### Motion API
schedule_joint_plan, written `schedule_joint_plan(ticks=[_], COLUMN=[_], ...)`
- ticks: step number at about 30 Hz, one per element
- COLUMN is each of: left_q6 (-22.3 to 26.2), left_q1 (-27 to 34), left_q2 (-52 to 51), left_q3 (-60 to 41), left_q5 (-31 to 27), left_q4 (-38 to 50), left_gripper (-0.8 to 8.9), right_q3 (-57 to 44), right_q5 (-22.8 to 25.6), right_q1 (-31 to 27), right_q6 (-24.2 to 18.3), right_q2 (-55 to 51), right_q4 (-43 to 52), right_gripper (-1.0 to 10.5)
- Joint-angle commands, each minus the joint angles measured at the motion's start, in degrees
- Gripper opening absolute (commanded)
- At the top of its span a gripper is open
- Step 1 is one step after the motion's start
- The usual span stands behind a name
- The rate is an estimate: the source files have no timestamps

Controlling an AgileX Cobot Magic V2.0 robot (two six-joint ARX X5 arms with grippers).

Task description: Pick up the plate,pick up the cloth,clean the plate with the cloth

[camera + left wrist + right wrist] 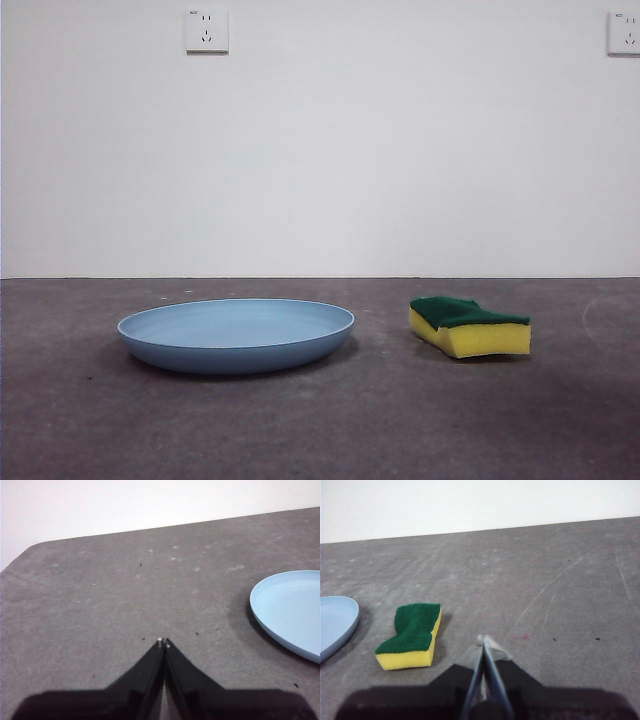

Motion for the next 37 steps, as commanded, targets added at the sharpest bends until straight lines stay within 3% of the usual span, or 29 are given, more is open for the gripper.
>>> schedule_joint_plan(ticks=[1, 37], left_q6=[-0.48, -0.48], left_q1=[0.2, 0.2], left_q2=[-0.11, -0.11], left_q3=[-0.5, -0.5], left_q5=[-0.07, -0.07], left_q4=[-0.42, -0.42], left_gripper=[-0.03, -0.03], right_q3=[-0.63, -0.61], right_q5=[0.2, 1.68], right_q1=[0.04, 2.78], right_q6=[1.14, 1.14], right_q2=[-0.17, 2.01], right_q4=[-0.74, -0.68], right_gripper=[0.0, 0.0])
